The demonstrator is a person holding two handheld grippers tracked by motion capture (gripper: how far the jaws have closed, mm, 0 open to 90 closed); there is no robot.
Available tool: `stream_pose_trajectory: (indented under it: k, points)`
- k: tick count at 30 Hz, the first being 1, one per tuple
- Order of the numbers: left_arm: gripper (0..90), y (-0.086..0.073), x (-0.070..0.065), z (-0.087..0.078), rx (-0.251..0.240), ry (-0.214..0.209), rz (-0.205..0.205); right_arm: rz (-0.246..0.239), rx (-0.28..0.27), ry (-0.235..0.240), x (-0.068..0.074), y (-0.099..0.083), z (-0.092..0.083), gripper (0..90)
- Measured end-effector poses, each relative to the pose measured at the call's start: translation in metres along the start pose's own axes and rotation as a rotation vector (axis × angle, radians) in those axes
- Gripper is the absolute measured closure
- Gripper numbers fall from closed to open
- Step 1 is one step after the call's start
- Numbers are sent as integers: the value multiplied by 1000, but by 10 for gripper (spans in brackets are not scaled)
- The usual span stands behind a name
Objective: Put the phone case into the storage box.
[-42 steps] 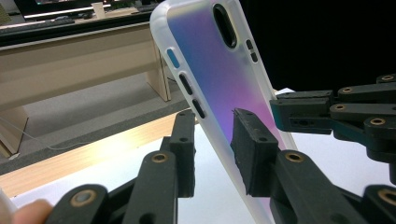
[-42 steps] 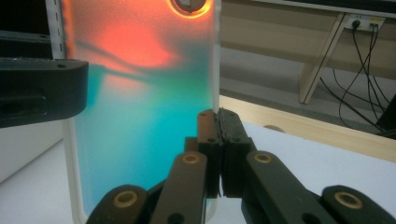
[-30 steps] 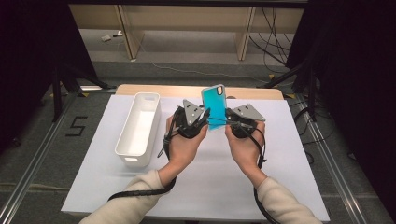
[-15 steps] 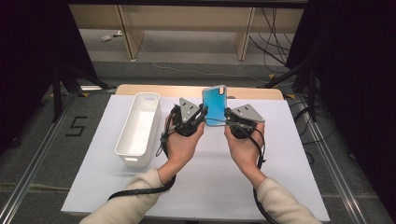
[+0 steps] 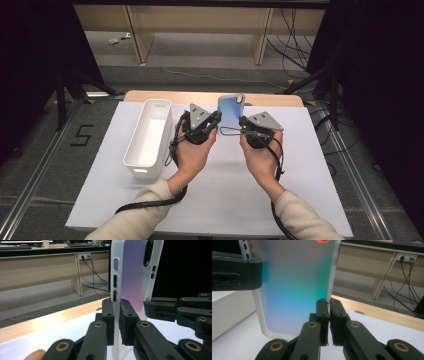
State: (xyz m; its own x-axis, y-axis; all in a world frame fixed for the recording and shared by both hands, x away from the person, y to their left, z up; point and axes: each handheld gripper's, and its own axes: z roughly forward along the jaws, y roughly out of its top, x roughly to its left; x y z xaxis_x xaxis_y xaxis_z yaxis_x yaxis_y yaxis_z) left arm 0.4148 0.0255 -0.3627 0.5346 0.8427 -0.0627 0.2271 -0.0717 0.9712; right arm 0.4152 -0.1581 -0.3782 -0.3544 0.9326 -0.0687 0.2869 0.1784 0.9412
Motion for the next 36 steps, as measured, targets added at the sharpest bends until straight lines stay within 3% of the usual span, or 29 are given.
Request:
stream_pose_trajectory:
  k: [16,26,36]
  points:
    - [842,-1,5,0,11,4,30,0,-3,25,0,0,1,728]
    - [844,-1,10,0,5,14,15,6,-19,46,2,2,-2,628]
    - [844,-1,20,0,2,32,3,16,-31,76,4,4,-8,465]
